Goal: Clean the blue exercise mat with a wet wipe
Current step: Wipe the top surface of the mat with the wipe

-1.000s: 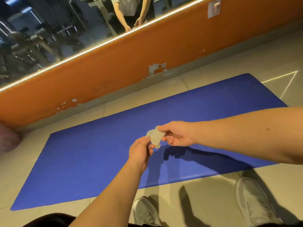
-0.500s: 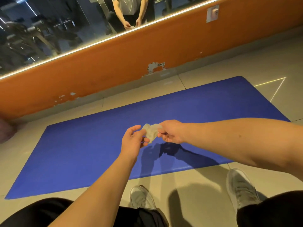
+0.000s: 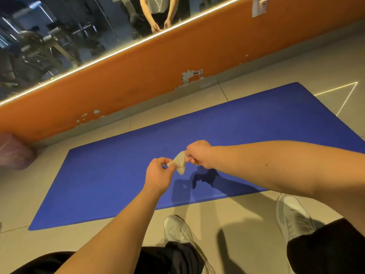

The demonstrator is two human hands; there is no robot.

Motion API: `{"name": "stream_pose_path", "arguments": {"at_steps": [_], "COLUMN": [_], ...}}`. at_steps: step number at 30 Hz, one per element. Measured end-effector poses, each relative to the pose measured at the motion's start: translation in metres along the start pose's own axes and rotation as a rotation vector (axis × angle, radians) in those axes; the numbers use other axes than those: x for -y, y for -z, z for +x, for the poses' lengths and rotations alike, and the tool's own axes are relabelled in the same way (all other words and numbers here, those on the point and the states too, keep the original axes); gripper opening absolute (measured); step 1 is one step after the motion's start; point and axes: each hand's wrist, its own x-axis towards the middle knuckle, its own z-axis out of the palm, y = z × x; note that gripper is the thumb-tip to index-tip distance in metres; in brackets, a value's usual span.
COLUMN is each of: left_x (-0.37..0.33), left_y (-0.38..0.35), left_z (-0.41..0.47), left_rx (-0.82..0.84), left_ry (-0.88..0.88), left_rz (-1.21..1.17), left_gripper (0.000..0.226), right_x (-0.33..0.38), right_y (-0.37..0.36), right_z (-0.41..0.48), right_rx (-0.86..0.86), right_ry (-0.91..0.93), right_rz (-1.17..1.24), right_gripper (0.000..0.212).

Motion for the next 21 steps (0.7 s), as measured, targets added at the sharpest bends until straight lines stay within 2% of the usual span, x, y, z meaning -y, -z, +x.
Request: {"name": "stream_pose_path", "arguments": {"at_steps": [3, 5, 9, 14, 18, 21], "left_x": [0.001, 0.002, 0.009, 0.026, 0.036, 0.045], "left_y": [0.003, 0.000, -0.011, -0.009, 0.000, 0.007], "left_z": [0.005, 0.013, 0.023, 0.022, 0.021, 0.025], "left_rx": [-0.058, -0.065, 0.023, 0.076, 0.047, 0.060], "left_ry": [0.018, 0.009, -0.048, -0.075, 0.006, 0.056], "left_rz": [0.068, 0.102, 0.115, 0.045, -0.103, -0.087], "left_gripper": [0.017, 0.017, 0.015, 0.015, 0.019, 0.027], "right_x": [-0.001, 0.003, 0.005, -0.002, -0.005, -0.002], "right_y": [-0.003, -0.003, -0.010, -0.026, -0.032, -0.027], "right_z": [0.001, -0.004, 0.001, 0.003, 0.002, -0.004], "right_rx": [-0.027, 0.031, 0.116, 0.069, 0.023, -0.045], "right_ry": [-0.006, -0.031, -0.081, -0.093, -0.070, -0.045], "right_rz": [-0.010, 0.035, 0.079, 0.010, -0.009, -0.109], "right_gripper": [0.016, 0.011, 0.015, 0.021, 0.022, 0.014]}}
